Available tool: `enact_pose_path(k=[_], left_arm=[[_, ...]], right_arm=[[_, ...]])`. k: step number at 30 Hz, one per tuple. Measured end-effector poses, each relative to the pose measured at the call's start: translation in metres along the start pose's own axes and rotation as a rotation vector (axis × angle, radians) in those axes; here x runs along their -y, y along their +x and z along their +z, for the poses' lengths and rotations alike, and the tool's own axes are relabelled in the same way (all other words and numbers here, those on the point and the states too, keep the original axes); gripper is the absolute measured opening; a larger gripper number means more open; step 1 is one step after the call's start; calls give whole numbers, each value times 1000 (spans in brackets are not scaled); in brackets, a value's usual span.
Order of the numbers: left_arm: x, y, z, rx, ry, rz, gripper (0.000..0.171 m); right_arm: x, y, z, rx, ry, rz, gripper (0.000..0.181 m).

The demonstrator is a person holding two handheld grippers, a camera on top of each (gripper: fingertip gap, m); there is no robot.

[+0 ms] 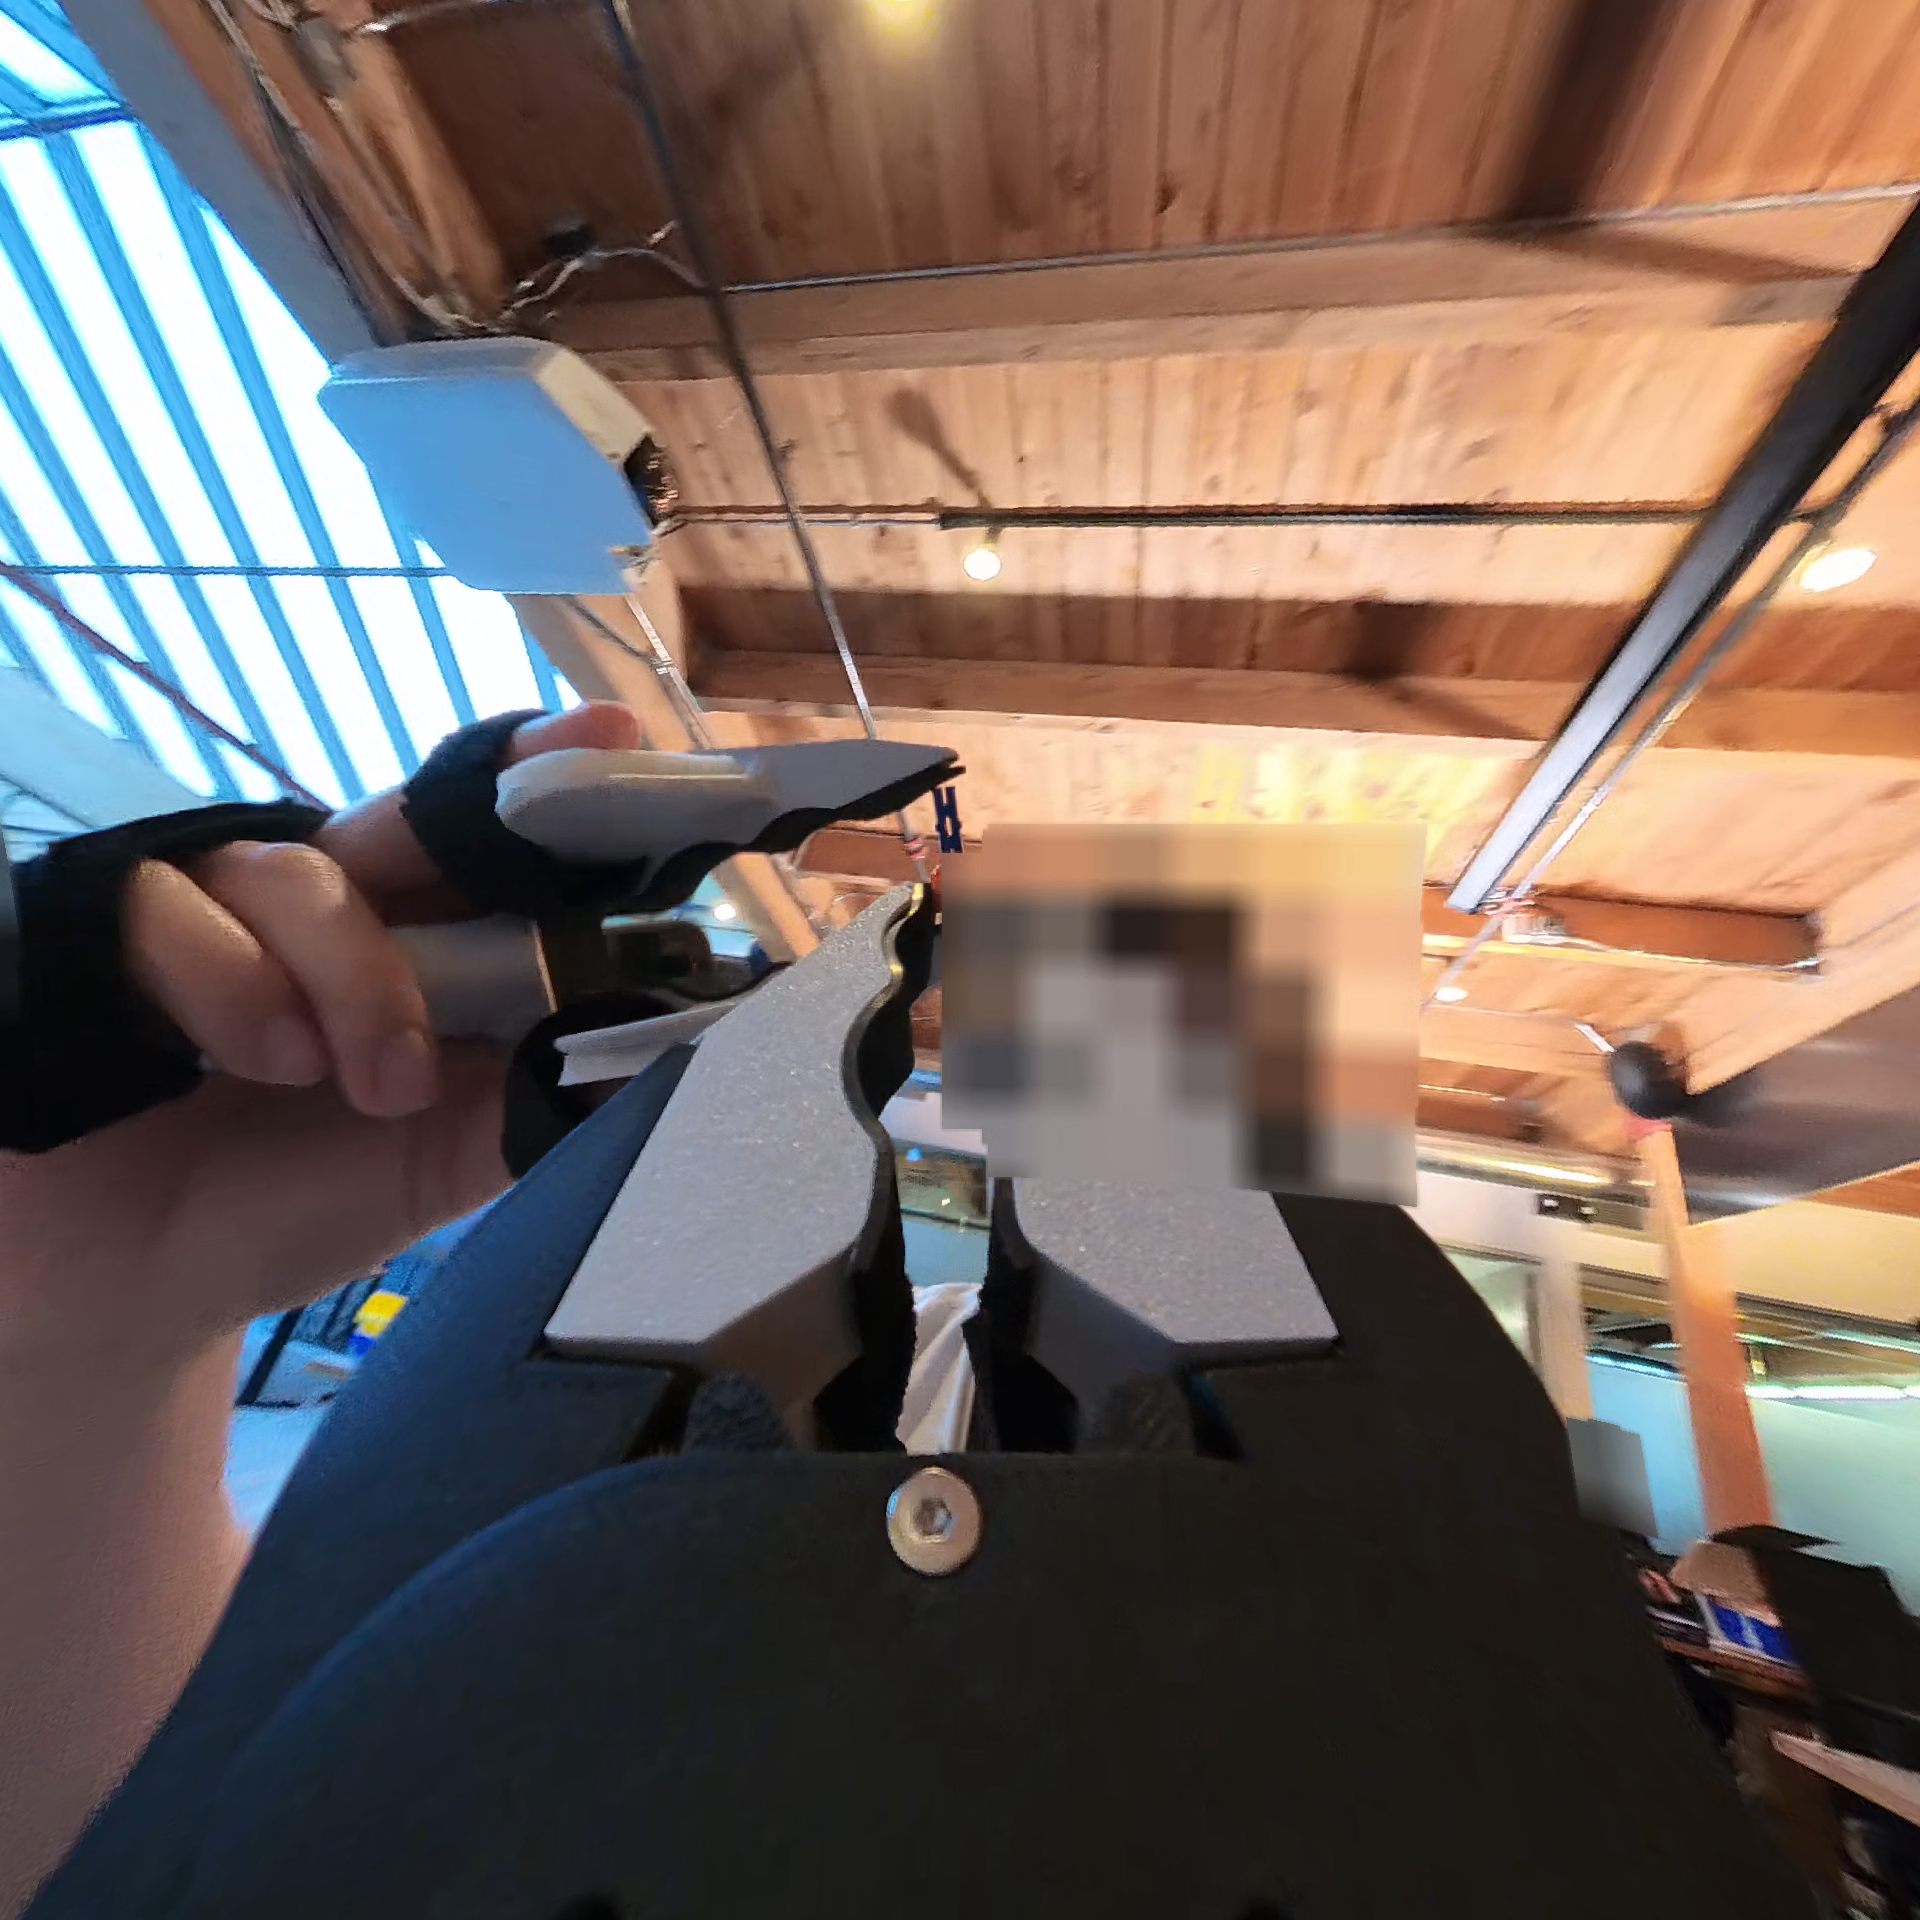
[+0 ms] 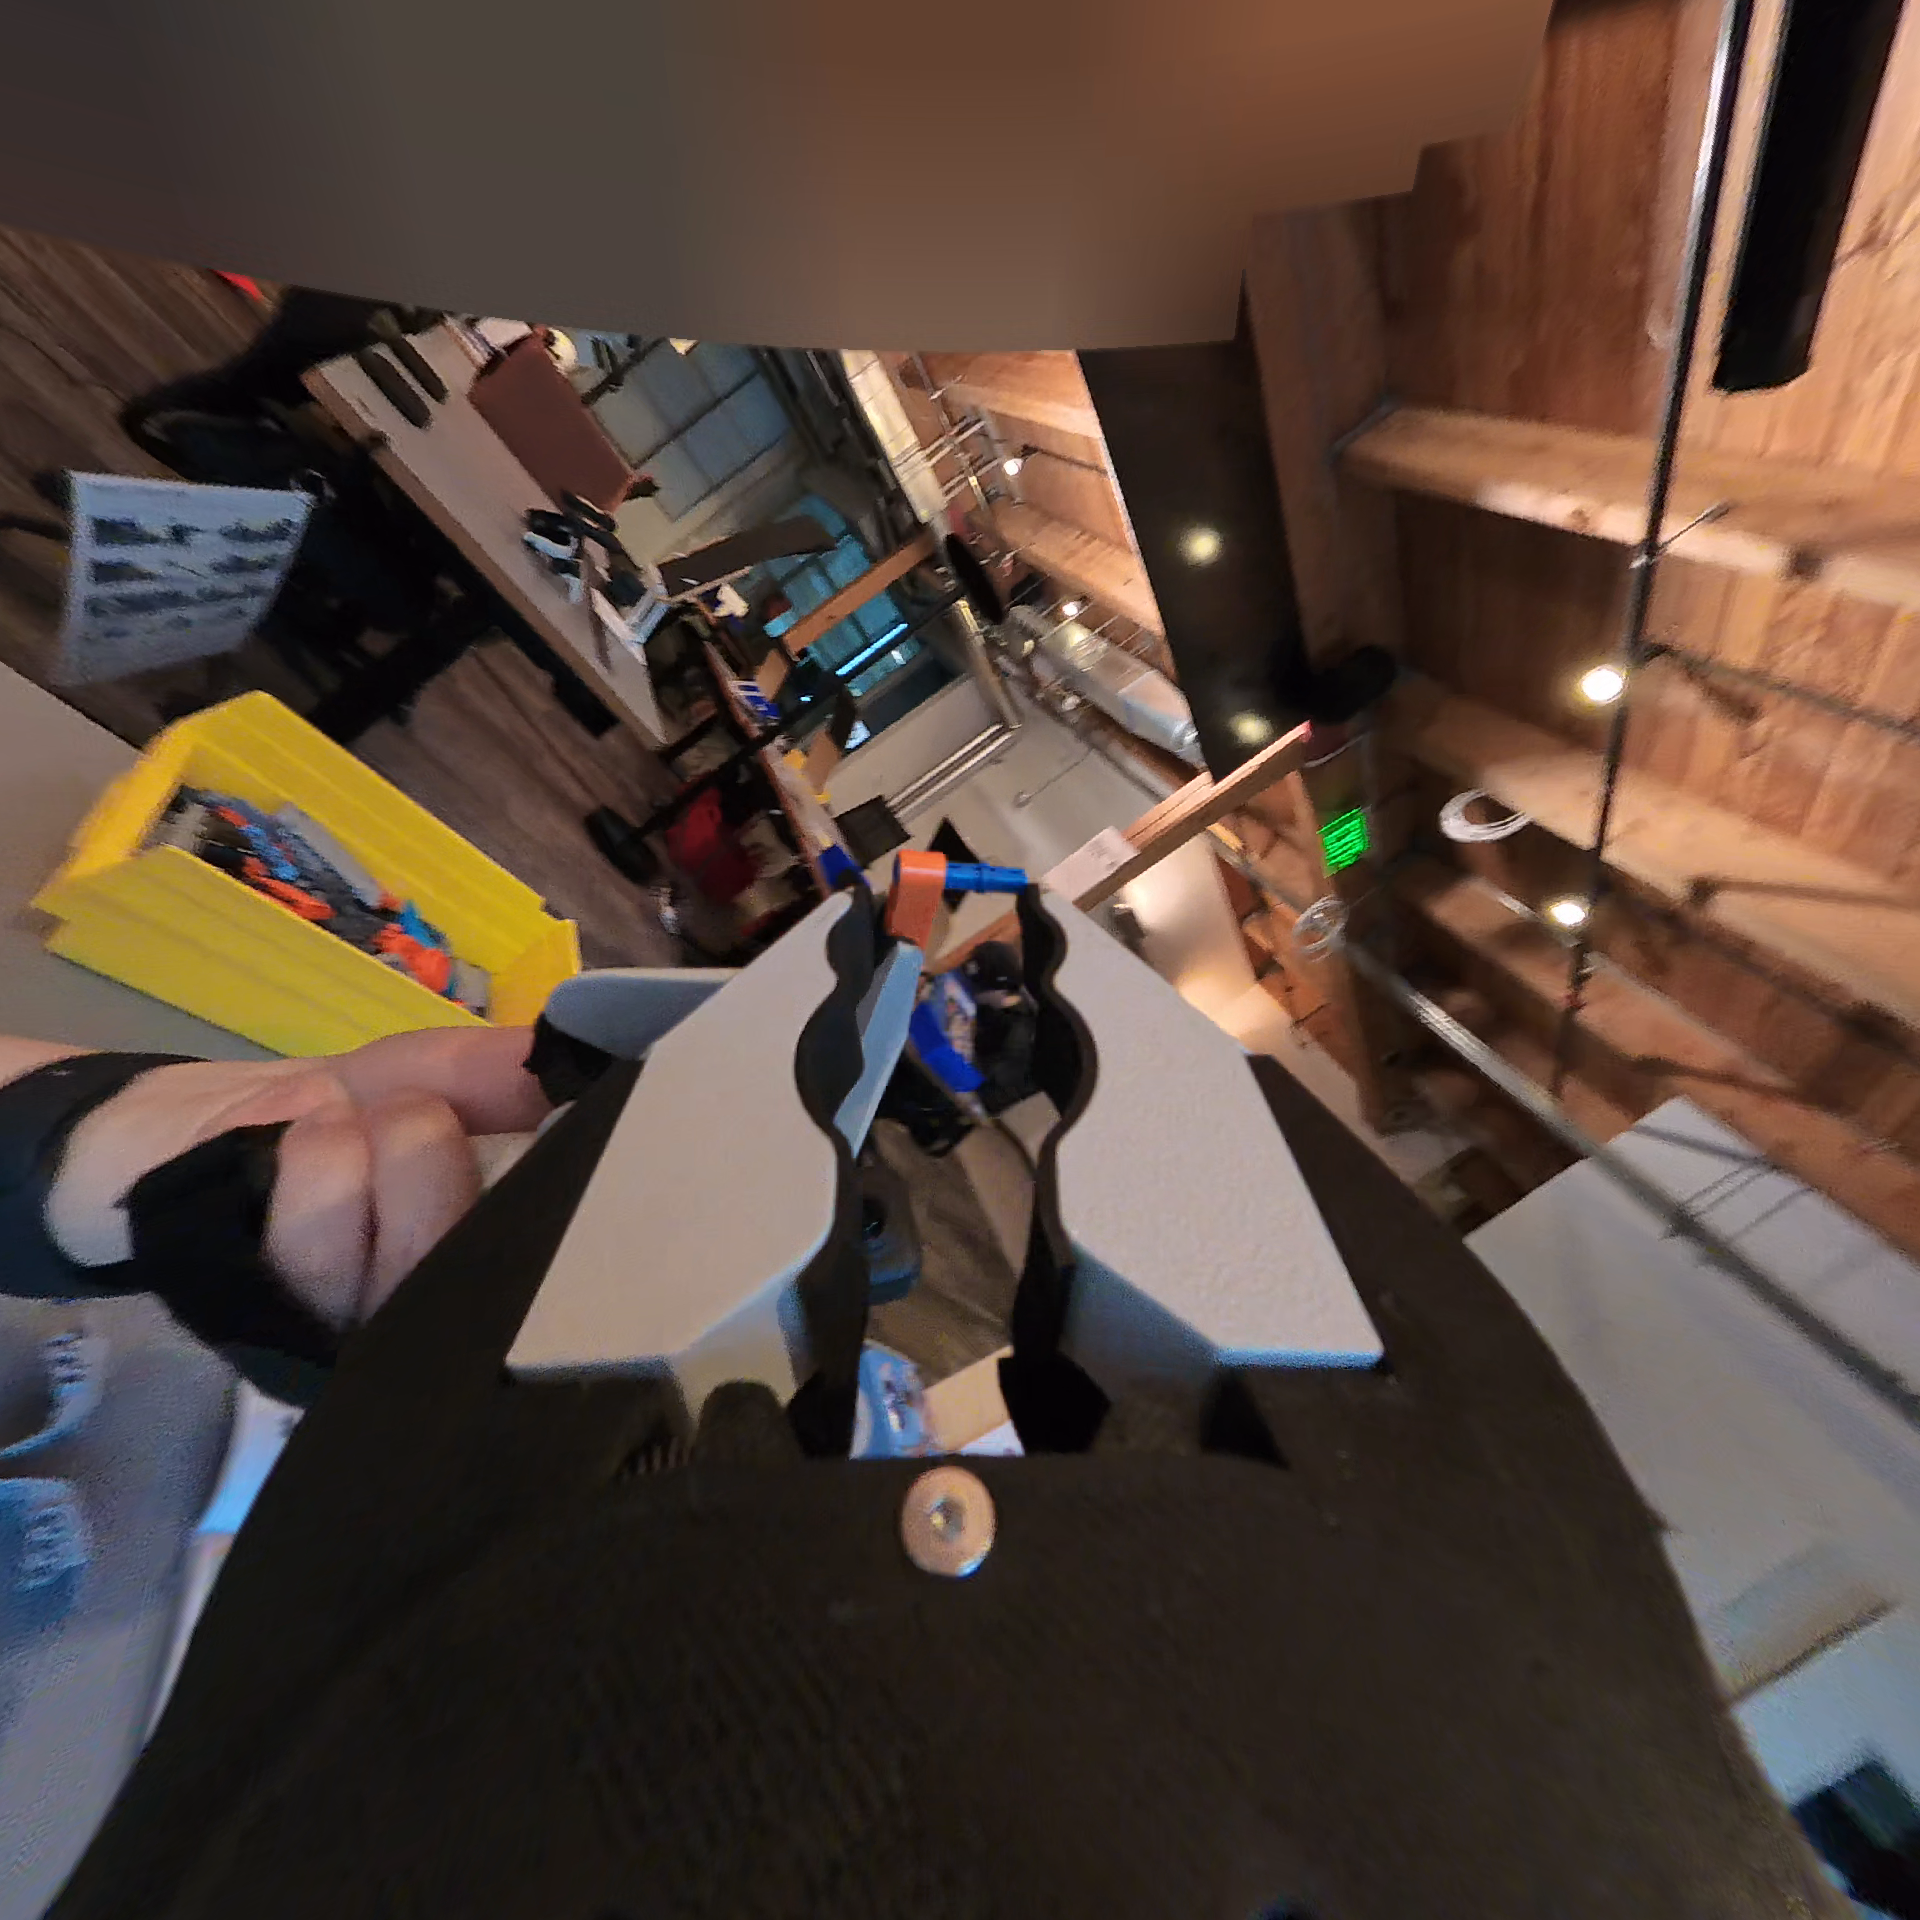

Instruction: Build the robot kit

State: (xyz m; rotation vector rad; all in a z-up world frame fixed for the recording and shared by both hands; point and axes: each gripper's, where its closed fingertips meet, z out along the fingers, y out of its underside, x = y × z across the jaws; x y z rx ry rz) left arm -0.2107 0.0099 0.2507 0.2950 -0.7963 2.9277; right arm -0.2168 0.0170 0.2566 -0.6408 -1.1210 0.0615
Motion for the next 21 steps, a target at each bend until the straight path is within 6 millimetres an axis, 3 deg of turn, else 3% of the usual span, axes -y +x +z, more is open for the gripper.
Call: enact_pose_path(k=[6,11,17,21], left_arm=[[-5,0,6,2,-15,-7,4],[5,-12,-3,37,58,-39,4],[34,-52,-37,109,290,-136,5],[50,-86,-73,246,467,-127,5]], right_arm=[[9,-1,-2,2,70,47,26],[-5,7,-7,-44,86,124,27],[-58,22,-25,-57,139,497,23],[-111,24,-44,-29,203,859,23]])
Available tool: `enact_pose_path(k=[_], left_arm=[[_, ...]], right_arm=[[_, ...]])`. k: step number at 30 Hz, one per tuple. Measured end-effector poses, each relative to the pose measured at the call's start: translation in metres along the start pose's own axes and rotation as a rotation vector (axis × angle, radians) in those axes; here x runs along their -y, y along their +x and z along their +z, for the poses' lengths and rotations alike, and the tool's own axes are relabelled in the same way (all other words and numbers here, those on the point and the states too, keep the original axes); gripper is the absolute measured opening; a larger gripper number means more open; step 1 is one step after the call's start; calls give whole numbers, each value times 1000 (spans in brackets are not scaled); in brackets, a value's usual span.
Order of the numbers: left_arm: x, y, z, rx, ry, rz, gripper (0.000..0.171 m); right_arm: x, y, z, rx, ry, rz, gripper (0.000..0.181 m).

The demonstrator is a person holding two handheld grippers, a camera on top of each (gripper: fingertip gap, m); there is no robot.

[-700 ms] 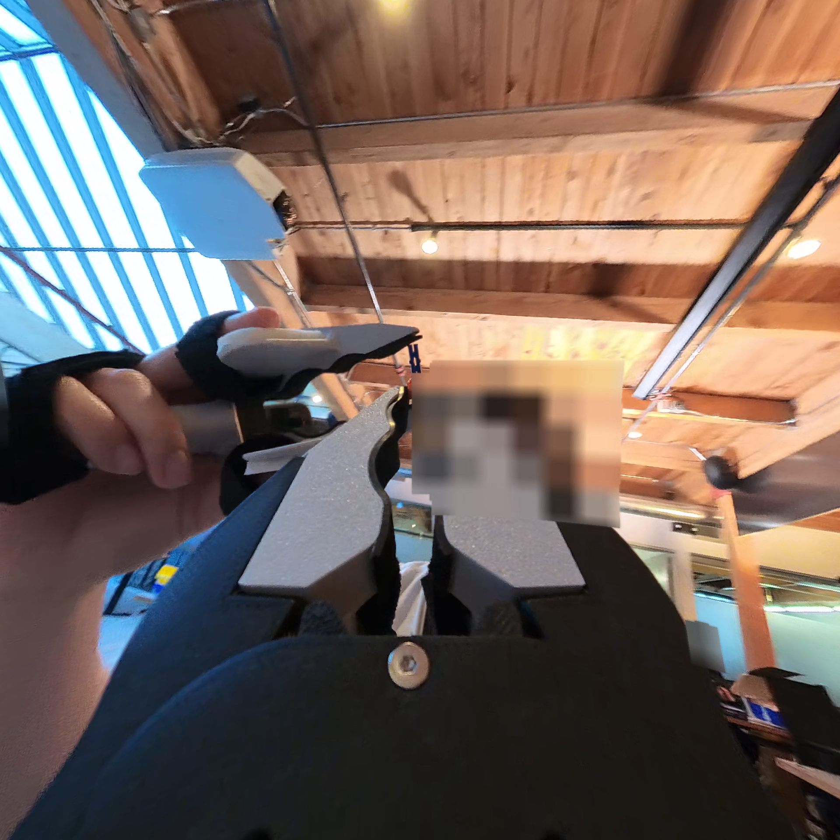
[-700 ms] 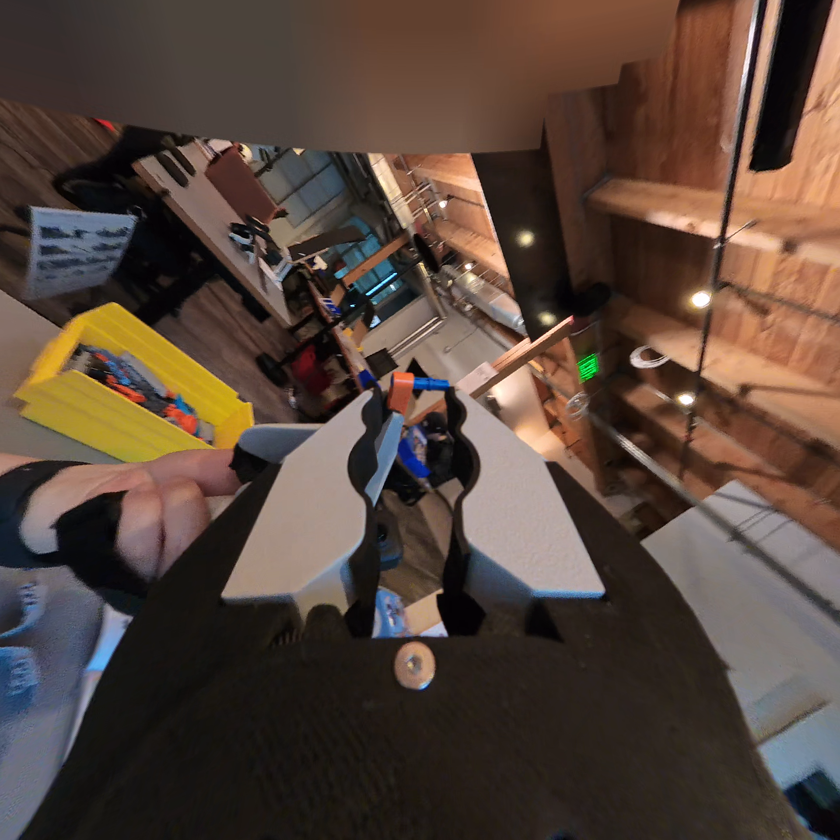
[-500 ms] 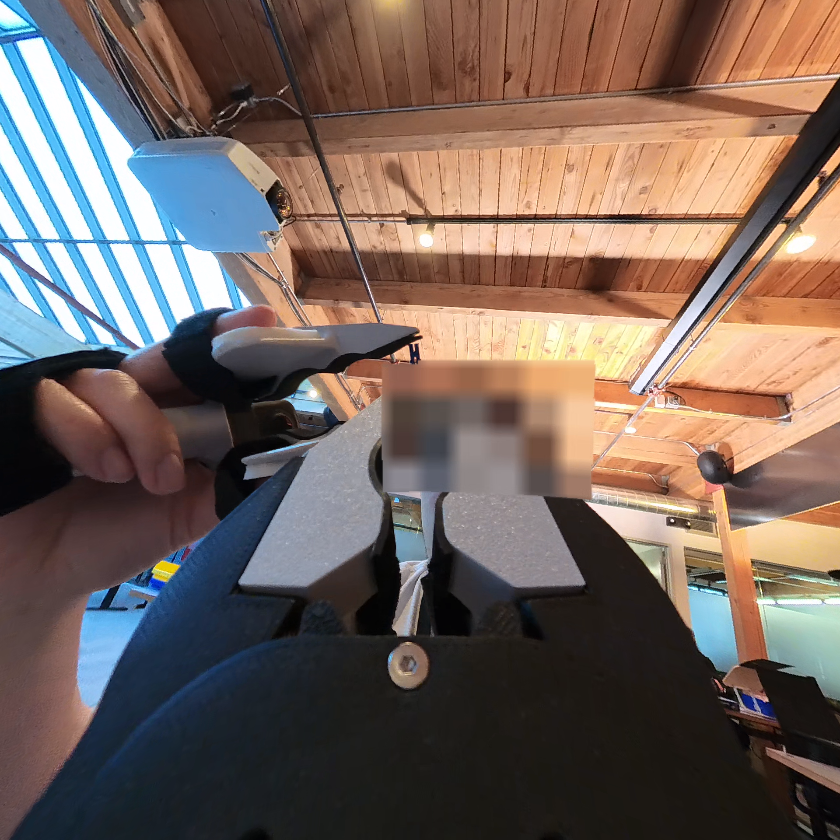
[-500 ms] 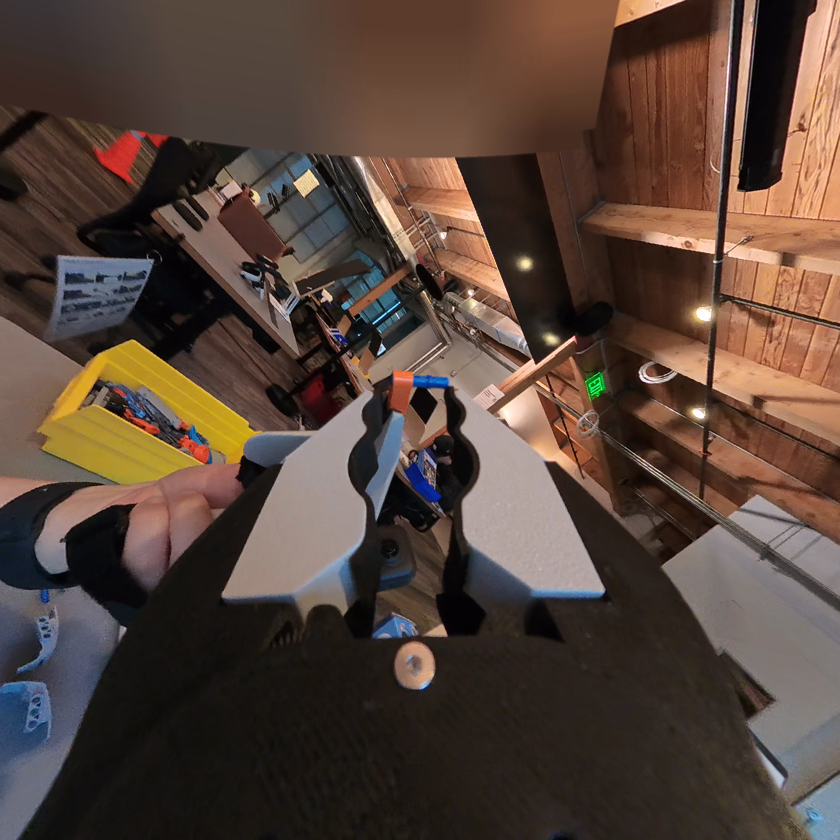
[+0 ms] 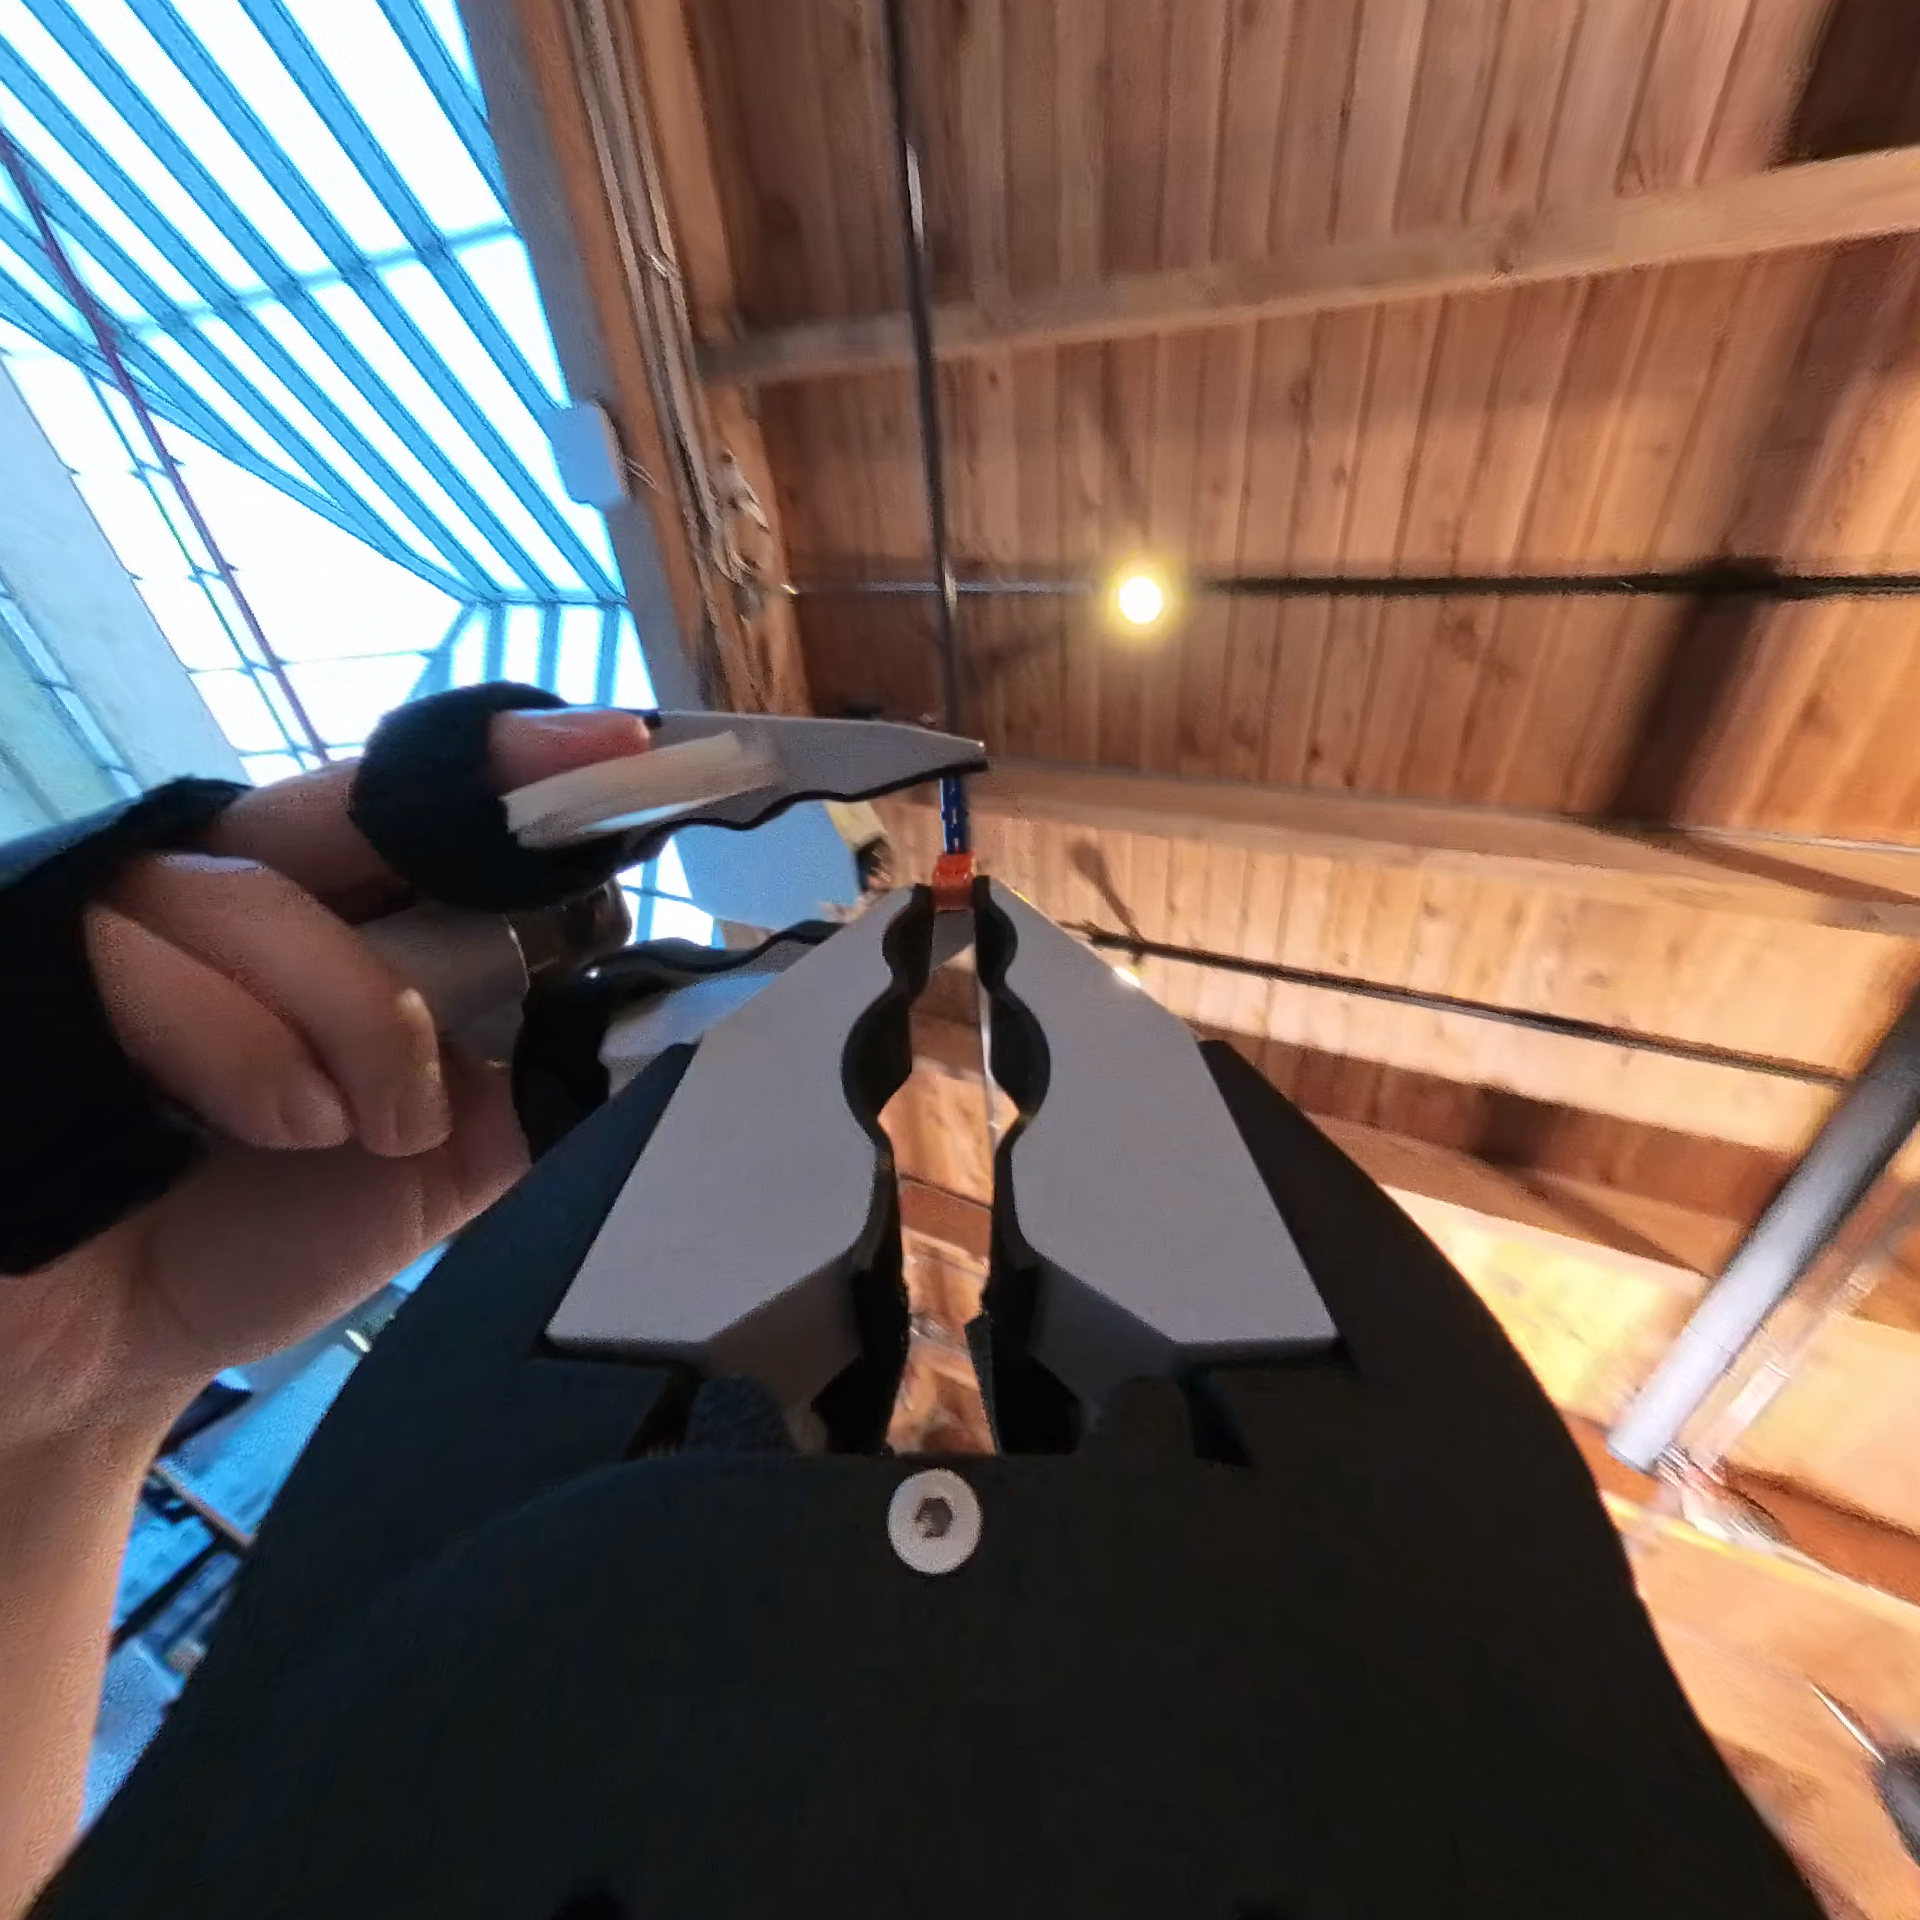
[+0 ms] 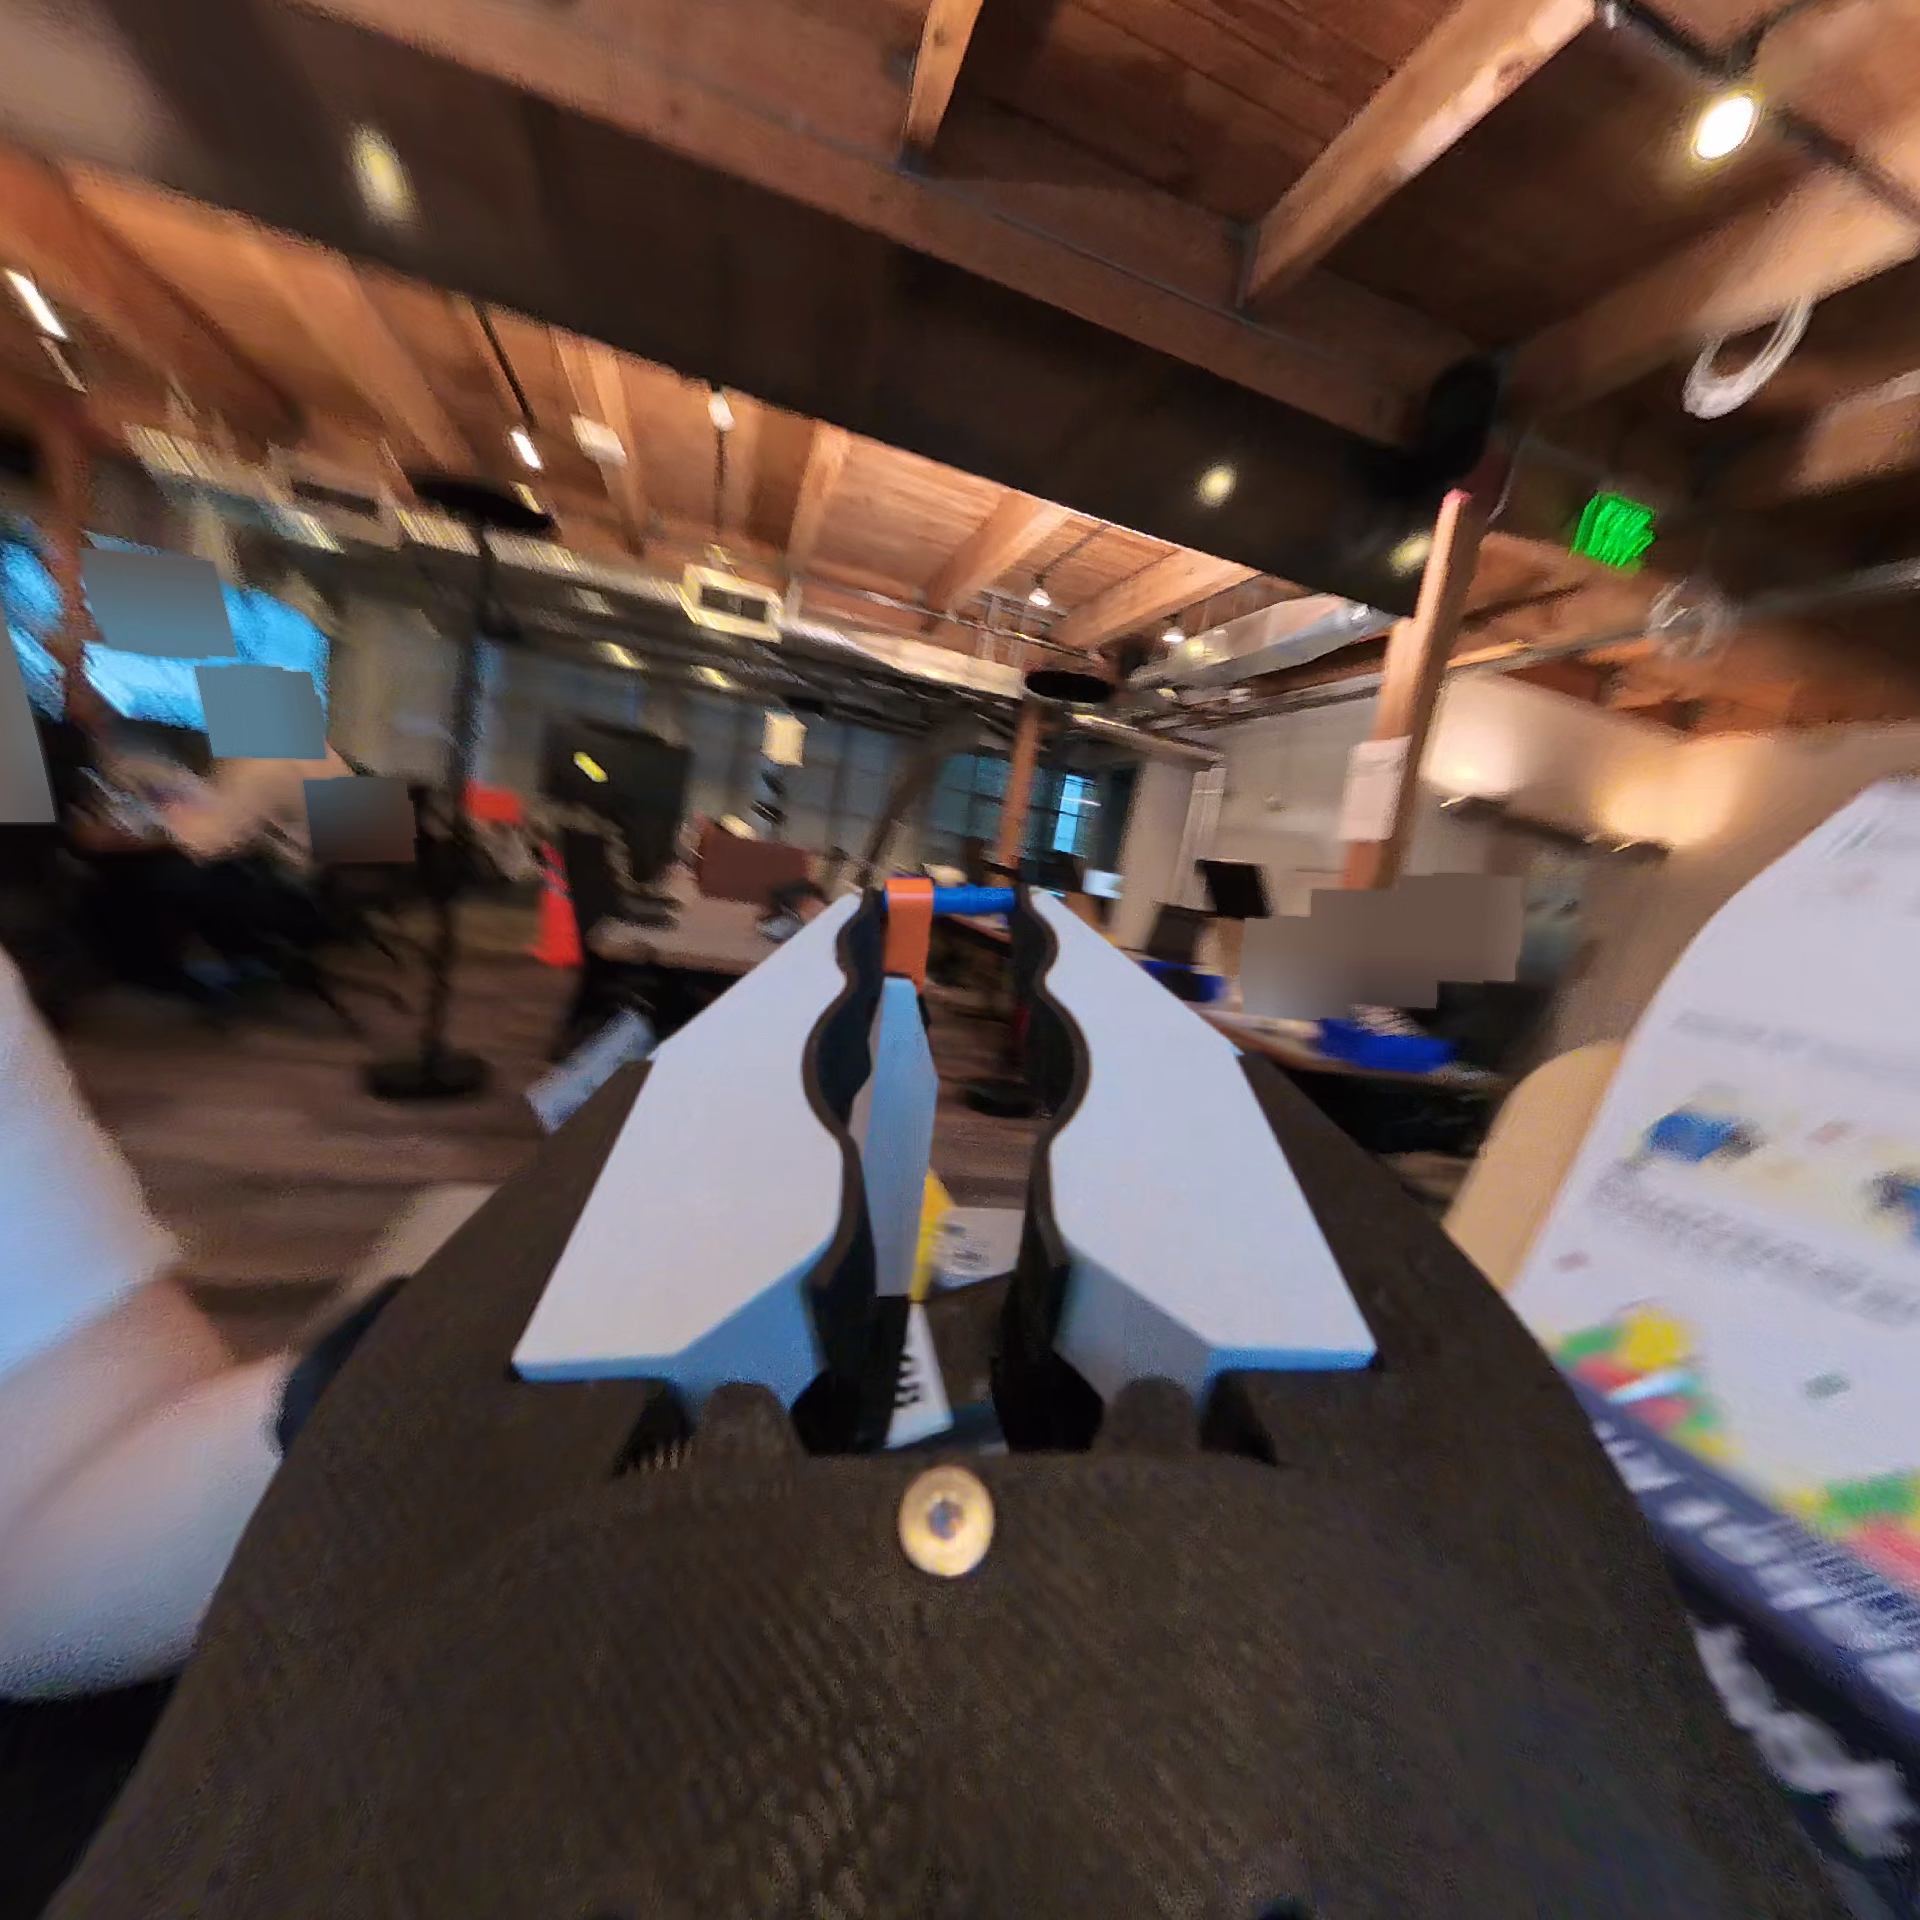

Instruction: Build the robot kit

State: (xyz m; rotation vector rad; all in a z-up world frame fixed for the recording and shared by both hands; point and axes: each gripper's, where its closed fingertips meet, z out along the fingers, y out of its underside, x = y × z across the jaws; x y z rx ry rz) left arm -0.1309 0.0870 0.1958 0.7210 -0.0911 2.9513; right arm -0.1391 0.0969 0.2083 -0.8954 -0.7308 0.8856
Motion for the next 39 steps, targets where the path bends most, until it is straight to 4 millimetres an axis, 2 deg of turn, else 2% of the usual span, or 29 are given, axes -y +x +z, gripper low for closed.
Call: enact_pose_path(k=[5,7,10,12,14,17,20,23,28,35,39], left_arm=[[30,-43,-24,205,16,164,14],[27,-55,-29,270,-71,214,16],[17,-75,-34,354,-198,227,30],[19,-87,-42,391,-210,229,20],[23,-97,-50,406,-205,243,1],[29,-113,-65,430,-204,213,0],[47,-122,-79,440,-121,194,6],[54,-127,-88,463,-116,221,15],[57,-133,-94,475,-96,262,6],[61,-140,-103,385,-17,135,10],[65,-142,-109,408,1,157,11]], right_arm=[[-17,26,-47,176,260,585,23],[-31,40,-61,175,278,750,23],[-55,41,-70,241,234,914,23],[-69,39,-73,285,212,1001,23],[-79,45,-79,314,249,1103,23],[-102,49,-87,320,240,1191,23],[-111,61,-99,319,310,1280,23],[-121,65,-104,279,299,1303,23],[-131,65,-107,275,287,1327,23],[-140,66,-114,281,303,1358,23],[-144,66,-114,268,286,1362,23]])
